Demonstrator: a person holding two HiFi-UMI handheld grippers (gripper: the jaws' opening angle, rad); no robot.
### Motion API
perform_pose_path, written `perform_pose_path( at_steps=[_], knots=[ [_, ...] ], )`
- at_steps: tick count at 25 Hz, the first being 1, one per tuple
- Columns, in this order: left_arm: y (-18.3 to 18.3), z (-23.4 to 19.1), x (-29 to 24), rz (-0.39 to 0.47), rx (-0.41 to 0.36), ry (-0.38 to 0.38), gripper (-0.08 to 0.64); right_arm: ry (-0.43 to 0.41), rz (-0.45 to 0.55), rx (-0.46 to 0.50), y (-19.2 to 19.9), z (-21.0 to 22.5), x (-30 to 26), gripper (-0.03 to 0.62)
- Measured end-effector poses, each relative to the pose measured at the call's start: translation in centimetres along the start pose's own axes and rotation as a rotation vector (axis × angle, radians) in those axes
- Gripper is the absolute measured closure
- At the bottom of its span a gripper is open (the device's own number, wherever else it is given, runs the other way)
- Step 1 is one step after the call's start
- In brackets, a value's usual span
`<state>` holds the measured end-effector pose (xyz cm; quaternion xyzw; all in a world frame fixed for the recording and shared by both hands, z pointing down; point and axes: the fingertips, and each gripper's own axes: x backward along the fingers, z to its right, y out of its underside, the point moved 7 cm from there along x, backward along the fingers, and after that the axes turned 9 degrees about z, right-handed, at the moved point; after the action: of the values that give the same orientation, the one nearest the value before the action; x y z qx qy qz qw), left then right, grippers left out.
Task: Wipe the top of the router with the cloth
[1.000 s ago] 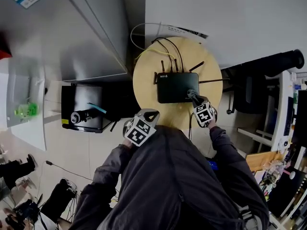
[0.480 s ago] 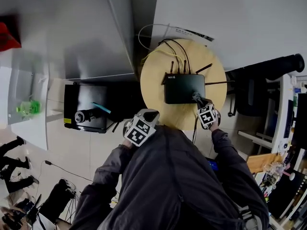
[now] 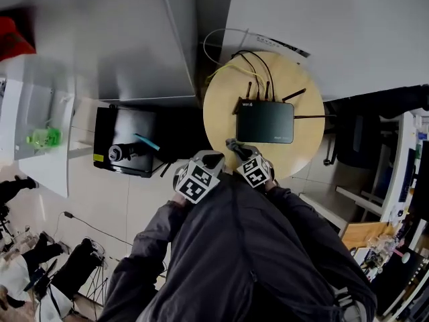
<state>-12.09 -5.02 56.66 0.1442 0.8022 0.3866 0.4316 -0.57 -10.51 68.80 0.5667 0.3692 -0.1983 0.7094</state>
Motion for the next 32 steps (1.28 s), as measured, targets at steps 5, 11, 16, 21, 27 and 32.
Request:
perform_pose_path(
  at_steps=[5, 11, 16, 21, 27, 32],
  knots=[
    [0.6, 0.3, 0.5, -0.019, 0.023, -0.046, 0.56, 0.004, 0.023, -0.195, 0.7, 1.6, -1.0, 0.557],
    [0.5, 1.2, 0.4, -0.027, 0.033, -0.084, 0.56, -0.029, 0.026, -0.265, 1.5, 2.2, -1.4, 0.557],
    [0.3, 2.0, -0.5, -0.017, 0.047, -0.112, 0.56, -0.027, 0.039, -0.425, 2.8, 4.2, -0.8, 0.557],
    [-0.5, 3.3, -1.9, -0.031, 0.041, -0.114, 0.56, -0.015, 0.044, -0.514, 4.5, 5.9, 0.6, 0.557],
    [-2.0, 5.0, -4.5, -0.052, 0.021, -0.089, 0.56, 0.007, 0.047, -0.565, 6.9, 8.4, 2.6, 0.557],
    [-3.5, 6.4, -7.1, -0.048, 0.002, -0.07, 0.56, 0.029, 0.046, -0.596, 9.1, 10.6, 4.6, 0.557]
  ],
)
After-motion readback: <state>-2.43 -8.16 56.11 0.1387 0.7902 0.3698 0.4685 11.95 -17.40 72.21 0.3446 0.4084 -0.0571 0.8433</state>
